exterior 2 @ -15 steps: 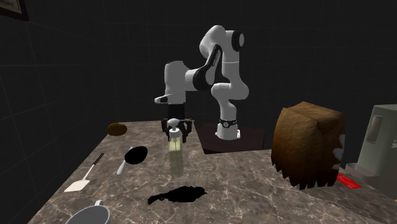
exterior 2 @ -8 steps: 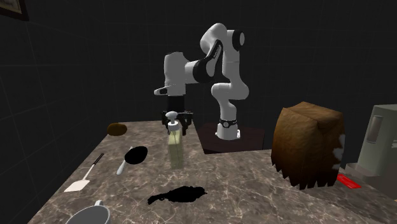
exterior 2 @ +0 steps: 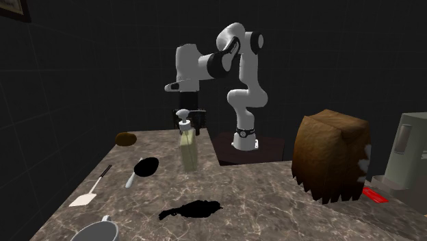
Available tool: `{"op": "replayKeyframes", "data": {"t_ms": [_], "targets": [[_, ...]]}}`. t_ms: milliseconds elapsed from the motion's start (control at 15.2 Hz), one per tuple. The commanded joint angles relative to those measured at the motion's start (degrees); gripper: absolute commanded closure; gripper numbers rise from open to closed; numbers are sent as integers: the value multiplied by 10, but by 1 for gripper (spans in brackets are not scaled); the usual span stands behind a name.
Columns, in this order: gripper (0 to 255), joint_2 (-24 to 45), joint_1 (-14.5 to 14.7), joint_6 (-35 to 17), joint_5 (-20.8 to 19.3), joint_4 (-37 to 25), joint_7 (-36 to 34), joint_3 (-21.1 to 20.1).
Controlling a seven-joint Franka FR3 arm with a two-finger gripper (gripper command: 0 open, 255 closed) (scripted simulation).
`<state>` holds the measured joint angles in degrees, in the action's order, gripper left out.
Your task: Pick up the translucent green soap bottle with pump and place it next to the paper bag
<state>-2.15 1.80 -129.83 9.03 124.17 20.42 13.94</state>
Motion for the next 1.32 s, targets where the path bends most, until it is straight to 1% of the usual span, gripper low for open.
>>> {"op": "replayKeyframes", "data": {"t_ms": [0,1254], "targets": [[255,-7,0,15,-4,-8,-4,0],[255,-43,-1,157,-26,-118,-32,-2]]}}
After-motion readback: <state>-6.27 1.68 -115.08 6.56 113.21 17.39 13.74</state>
